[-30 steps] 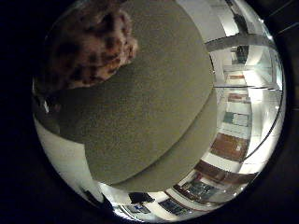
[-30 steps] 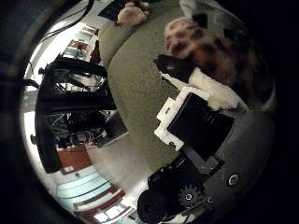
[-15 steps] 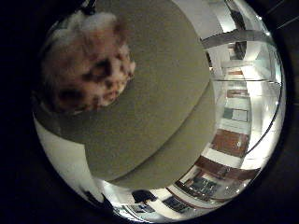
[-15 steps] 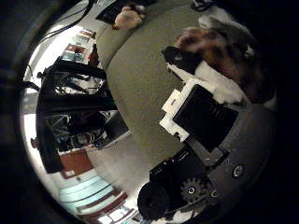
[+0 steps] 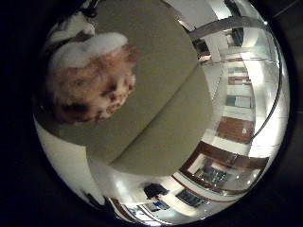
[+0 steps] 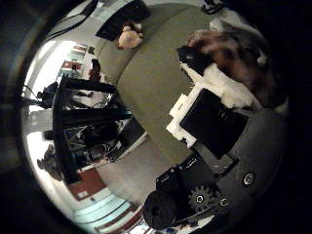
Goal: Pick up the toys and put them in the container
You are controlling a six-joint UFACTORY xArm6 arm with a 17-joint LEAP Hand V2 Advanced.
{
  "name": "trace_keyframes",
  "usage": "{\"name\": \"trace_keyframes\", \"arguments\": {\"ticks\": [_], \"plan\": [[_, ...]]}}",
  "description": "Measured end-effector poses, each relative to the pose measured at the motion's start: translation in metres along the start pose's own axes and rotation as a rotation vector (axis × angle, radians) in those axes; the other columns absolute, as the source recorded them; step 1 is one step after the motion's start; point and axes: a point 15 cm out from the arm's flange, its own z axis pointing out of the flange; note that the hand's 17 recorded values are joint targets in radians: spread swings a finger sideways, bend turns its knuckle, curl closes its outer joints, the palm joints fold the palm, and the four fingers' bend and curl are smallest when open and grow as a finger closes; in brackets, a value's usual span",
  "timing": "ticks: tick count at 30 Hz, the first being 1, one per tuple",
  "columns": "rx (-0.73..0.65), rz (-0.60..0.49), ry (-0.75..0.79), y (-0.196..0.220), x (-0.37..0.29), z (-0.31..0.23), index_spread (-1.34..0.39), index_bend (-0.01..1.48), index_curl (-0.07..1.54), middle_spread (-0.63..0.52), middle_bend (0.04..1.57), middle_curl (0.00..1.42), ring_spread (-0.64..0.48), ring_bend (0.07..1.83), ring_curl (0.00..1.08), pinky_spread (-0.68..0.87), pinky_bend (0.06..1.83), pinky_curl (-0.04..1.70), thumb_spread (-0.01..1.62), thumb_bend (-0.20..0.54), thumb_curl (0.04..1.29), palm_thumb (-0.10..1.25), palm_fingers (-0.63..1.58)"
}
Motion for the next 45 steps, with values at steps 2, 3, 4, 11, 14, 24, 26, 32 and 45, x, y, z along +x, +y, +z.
{"name": "trace_keyframes", "arguments": {"ticks": [2, 3, 4, 11, 14, 24, 26, 32, 45], "plan": [[0.004, 0.025, -0.002, 0.003, 0.004, -0.018, -0.16, 1.18, 0.73, -0.08, 1.34, 0.66, -0.14, 1.44, 0.59, -0.19, 1.41, 0.55, 0.87, -0.017, 0.74, 1.01, 1.21], [0.007, 0.035, -0.007, 0.002, 0.005, -0.028, -0.16, 1.19, 0.73, -0.08, 1.34, 0.66, -0.14, 1.45, 0.59, -0.19, 1.41, 0.56, 0.86, -0.017, 0.74, 1.01, 1.21], [0.013, 0.042, -0.013, -0.002, 0.006, -0.04, -0.16, 1.19, 0.73, -0.08, 1.34, 0.66, -0.14, 1.45, 0.59, -0.19, 1.41, 0.56, 0.86, -0.015, 0.75, 1.01, 1.21], [0.068, 0.063, -0.007, -0.03, 0.011, -0.12, -0.16, 1.19, 0.73, -0.08, 1.34, 0.67, -0.15, 1.45, 0.59, -0.19, 1.4, 0.58, 0.86, -0.017, 0.78, 1.0, 1.21], [0.093, 0.055, 0.012, -0.045, 0.006, -0.15, -0.17, 1.19, 0.73, -0.08, 1.34, 0.67, -0.15, 1.45, 0.59, -0.19, 1.39, 0.59, 0.85, -0.017, 0.79, 0.99, 1.2], [0.227, -0.038, 0.062, -0.134, -0.05, -0.26, -0.17, 1.19, 0.74, -0.08, 1.34, 0.67, -0.15, 1.45, 0.59, -0.2, 1.37, 0.61, 0.84, -0.017, 0.82, 0.98, 1.2], [0.264, -0.069, 0.07, -0.159, -0.066, -0.281, -0.17, 1.19, 0.74, -0.08, 1.34, 0.67, -0.15, 1.45, 0.59, -0.2, 1.37, 0.61, 0.83, -0.017, 0.83, 0.98, 1.2], [0.34, -0.138, 0.066, -0.217, -0.123, -0.332, -0.17, 1.19, 0.74, -0.08, 1.34, 0.67, -0.15, 1.45, 0.59, -0.2, 1.36, 0.62, 0.83, -0.017, 0.84, 0.97, 1.2], [0.45, -0.255, -0.116, -0.336, -0.279, -0.384, -0.17, 1.19, 0.74, -0.08, 1.34, 0.67, -0.15, 1.45, 0.59, -0.22, 1.35, 0.64, 0.79, -0.018, 0.85, 0.97, 1.2]]}}
